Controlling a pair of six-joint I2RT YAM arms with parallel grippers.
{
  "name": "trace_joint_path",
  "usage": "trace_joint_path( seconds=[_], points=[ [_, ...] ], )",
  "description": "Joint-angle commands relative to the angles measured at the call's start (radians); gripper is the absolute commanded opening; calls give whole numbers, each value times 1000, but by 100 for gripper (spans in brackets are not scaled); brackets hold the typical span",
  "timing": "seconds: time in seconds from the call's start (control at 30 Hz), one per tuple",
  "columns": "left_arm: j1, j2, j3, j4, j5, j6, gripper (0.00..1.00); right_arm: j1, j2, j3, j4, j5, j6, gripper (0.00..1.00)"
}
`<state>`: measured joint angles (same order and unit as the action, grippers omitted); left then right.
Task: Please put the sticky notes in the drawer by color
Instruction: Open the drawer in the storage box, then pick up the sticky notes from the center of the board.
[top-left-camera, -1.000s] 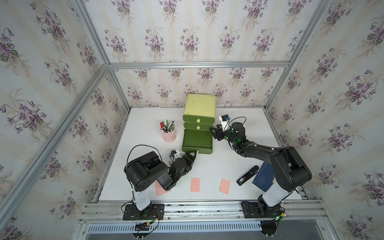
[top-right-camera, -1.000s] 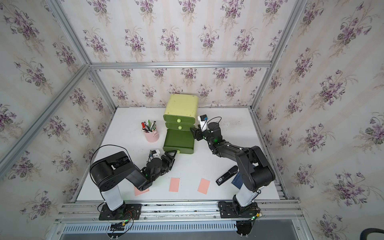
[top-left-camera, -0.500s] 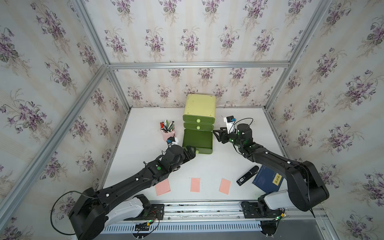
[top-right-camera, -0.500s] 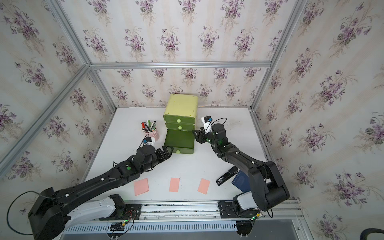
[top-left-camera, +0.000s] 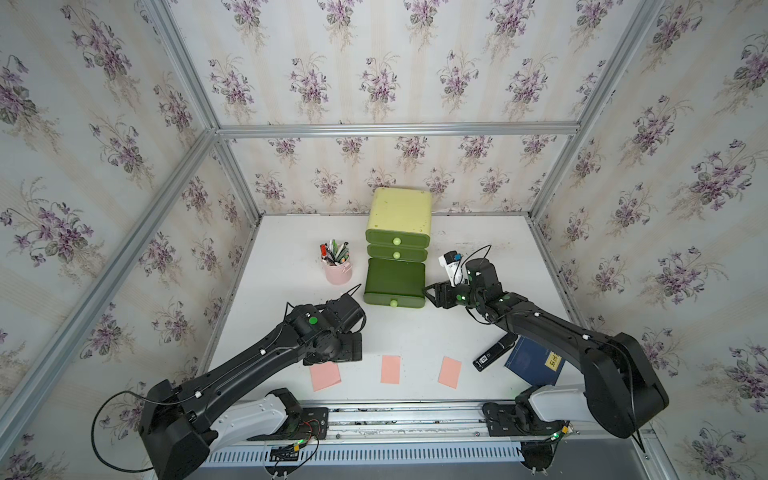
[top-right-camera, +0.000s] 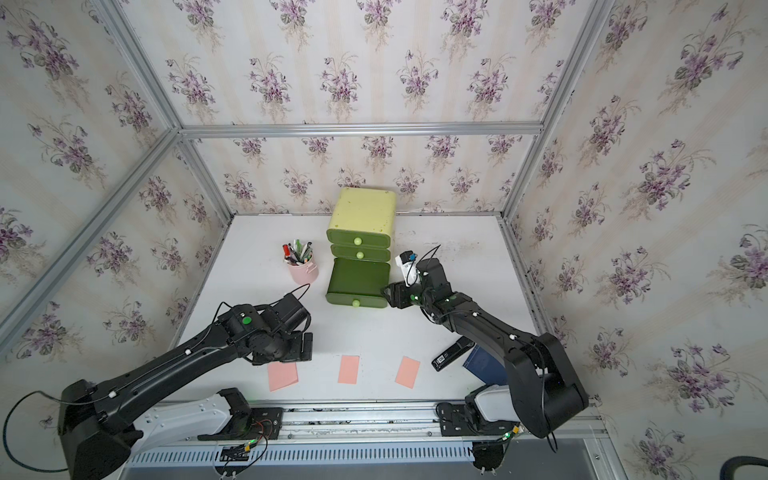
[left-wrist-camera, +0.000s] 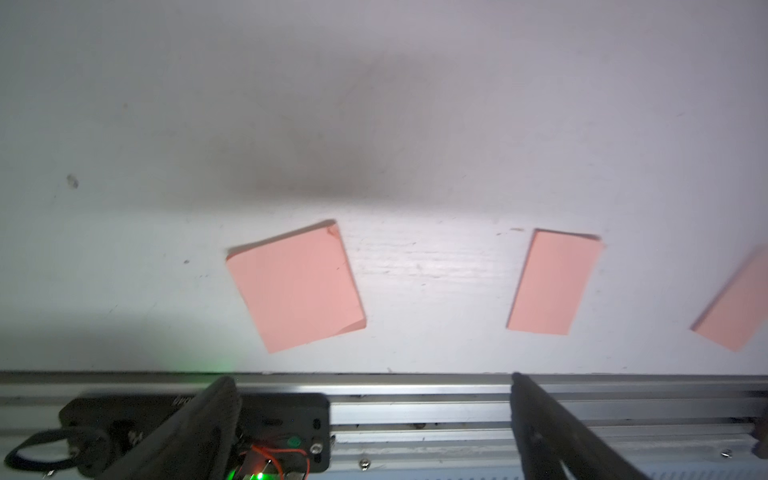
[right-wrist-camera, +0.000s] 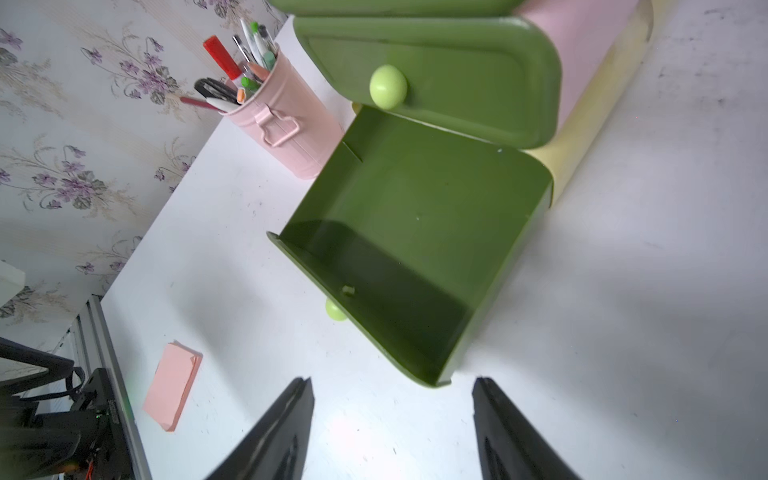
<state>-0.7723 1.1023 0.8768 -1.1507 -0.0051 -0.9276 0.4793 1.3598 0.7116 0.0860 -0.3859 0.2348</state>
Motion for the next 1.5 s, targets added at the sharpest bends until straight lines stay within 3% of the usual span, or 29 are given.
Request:
trace_joint_path(
  seconds=[0.0,0.1,0.33,0.5,0.7,0.93,1.03,1.13,1.47],
  points=[
    [2,-3,-33,-161,-31,-52,100,2,-2,-8,23,-32,-3,65],
    [38,7,-85,-165,-17,-34,100,4,4,-12,44,-58,6,65],
    [108,-12,-230,133,129,-11,100,8,-2,-34,77,-66,22,65],
    [130,32,-284,261,162,-30,100,16,-1,-37,70,-62,23,65],
    [130,51,-305,246,161,-48,100,130,-24,-39,59,-61,-6,65],
    [129,26,-287,148,78,-56,100,231,-50,-70,81,-40,-19,64],
    [130,7,-271,124,57,-56,100,246,-44,-90,96,-37,-20,64],
    [142,8,-303,214,97,-56,100,248,-33,-100,101,-38,-26,64],
    [166,126,-284,266,102,-16,100,252,-91,-132,129,-94,-20,64]
  ],
)
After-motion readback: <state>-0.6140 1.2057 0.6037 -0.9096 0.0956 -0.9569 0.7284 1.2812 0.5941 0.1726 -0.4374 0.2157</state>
